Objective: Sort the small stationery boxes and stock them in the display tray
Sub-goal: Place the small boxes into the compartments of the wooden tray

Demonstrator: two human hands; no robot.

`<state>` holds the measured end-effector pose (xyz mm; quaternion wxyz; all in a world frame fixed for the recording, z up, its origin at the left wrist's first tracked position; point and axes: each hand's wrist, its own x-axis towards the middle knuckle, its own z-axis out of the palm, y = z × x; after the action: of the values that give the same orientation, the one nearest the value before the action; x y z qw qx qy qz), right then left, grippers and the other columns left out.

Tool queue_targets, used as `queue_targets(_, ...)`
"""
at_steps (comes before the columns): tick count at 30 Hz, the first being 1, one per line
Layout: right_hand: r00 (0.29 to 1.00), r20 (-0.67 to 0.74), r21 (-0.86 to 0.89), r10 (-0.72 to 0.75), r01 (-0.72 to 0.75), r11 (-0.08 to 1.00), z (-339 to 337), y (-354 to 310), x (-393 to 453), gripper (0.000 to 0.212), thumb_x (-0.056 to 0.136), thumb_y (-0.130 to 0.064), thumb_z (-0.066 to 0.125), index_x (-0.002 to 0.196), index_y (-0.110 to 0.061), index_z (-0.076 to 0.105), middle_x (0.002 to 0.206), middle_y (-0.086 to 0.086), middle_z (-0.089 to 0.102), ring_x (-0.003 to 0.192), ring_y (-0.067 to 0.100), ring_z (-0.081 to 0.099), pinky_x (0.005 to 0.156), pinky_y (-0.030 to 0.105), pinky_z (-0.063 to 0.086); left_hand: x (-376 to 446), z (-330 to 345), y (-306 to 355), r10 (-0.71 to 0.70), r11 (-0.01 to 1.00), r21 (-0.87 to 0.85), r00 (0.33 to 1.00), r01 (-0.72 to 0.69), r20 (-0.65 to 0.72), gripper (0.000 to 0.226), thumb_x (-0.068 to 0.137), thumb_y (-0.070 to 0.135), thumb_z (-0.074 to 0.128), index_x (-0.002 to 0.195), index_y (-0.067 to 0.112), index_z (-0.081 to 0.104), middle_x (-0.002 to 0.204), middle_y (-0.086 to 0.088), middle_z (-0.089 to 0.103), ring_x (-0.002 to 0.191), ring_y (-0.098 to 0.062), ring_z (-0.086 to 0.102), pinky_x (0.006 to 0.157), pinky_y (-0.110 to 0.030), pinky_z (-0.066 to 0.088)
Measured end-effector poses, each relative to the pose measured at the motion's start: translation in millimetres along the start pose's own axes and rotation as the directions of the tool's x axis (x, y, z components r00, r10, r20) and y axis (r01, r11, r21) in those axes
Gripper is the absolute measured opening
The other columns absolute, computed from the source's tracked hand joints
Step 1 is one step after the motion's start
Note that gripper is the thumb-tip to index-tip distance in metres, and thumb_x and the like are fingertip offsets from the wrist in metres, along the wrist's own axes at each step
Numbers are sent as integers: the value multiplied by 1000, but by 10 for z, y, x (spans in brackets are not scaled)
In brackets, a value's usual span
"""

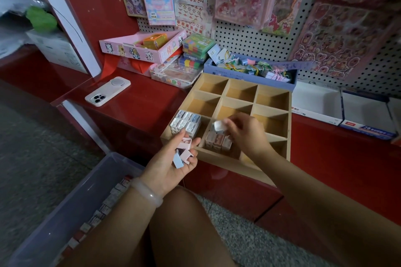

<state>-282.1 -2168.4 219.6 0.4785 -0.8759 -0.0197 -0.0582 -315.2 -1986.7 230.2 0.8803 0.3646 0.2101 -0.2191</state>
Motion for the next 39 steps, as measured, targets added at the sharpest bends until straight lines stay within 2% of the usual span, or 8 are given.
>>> queue_targets(4, 957, -62, 110, 284, -277, 955, 63, 151, 118, 22, 92, -27, 57, 101, -6, 60, 81, 5, 67, 70, 12, 67, 60, 25, 57, 34, -6, 6, 30, 1000, 1, 999, -30, -13, 19, 76, 31, 60, 77, 12, 57, 81, -9, 63, 53, -8, 46, 42, -16, 41)
queue_targets(10, 934, -35, -7, 355, -355, 935, 215, 102, 203, 28, 93, -35, 55, 109, -15, 47, 92, 8, 66, 78, 19, 67, 55, 25, 54, 32, -19, 9, 33, 999, 21, 999, -33, 5, 24, 82, 31, 57, 95, 10, 59, 83, -9, 62, 54, -8, 47, 43, -17, 42)
queue_targets(13, 954, -29, -86, 298, -299, 950, 230, 102, 238, 20, 95, -28, 52, 107, -13, 49, 90, 10, 66, 77, 21, 67, 67, 37, 59, 22, -24, 30, 36, 999, 26, 999, -36, 12, 23, 77, 31, 58, 87, 10, 59, 82, -9, 63, 56, -9, 46, 43, -17, 42)
queue_targets(17, 992, 44, -272, 120, -104, 957, 109, 122, 228, 14, 95, -18, 51, 107, -13, 56, 90, 3, 63, 74, 13, 62, 63, 28, 56, 9, -36, 52, 46, 999, 23, 999, -46, 23, 23, 76, 30, 57, 87, 11, 63, 82, -8, 63, 59, -9, 45, 45, -15, 41)
queue_targets(21, 976, 203, -485, -84, 174, 857, -19, 148, 249, 28, 93, -17, 53, 121, -17, 56, 108, 5, 60, 94, 22, 59, 75, 34, 53, -23, -50, 43, 46, 999, 18, 998, -46, 43, 22, 81, 31, 57, 86, 12, 67, 86, -9, 62, 62, -9, 45, 46, -15, 41)
queue_targets(24, 949, 290, -578, -120, 274, 769, -15, 111, 288, 29, 93, -21, 53, 122, -17, 56, 112, 4, 53, 98, 23, 55, 76, 33, 49, -30, -34, 31, 31, 999, 19, 999, -32, 23, 22, 93, 30, 49, 86, 12, 59, 86, -9, 60, 61, -10, 45, 45, -15, 40)
queue_targets(31, 933, 318, -636, -168, 341, 693, 52, 104, 289, 22, 93, -30, 53, 106, -13, 58, 103, 3, 53, 87, 16, 46, 66, 26, 38, -40, -57, 81, 53, 998, 40, 998, -54, 34, 23, 95, 31, 46, 83, 14, 56, 87, -8, 59, 59, -8, 45, 45, -14, 40)
queue_targets(39, 961, 232, -661, -151, 270, 700, 149, 53, 287, 25, 95, -32, 49, 104, -11, 59, 101, 5, 55, 92, 21, 53, 68, 29, 43, -21, -67, 61, 36, 999, 37, 999, -38, 40, 20, 90, 31, 50, 83, 13, 57, 88, -9, 59, 62, -9, 45, 45, -15, 41)
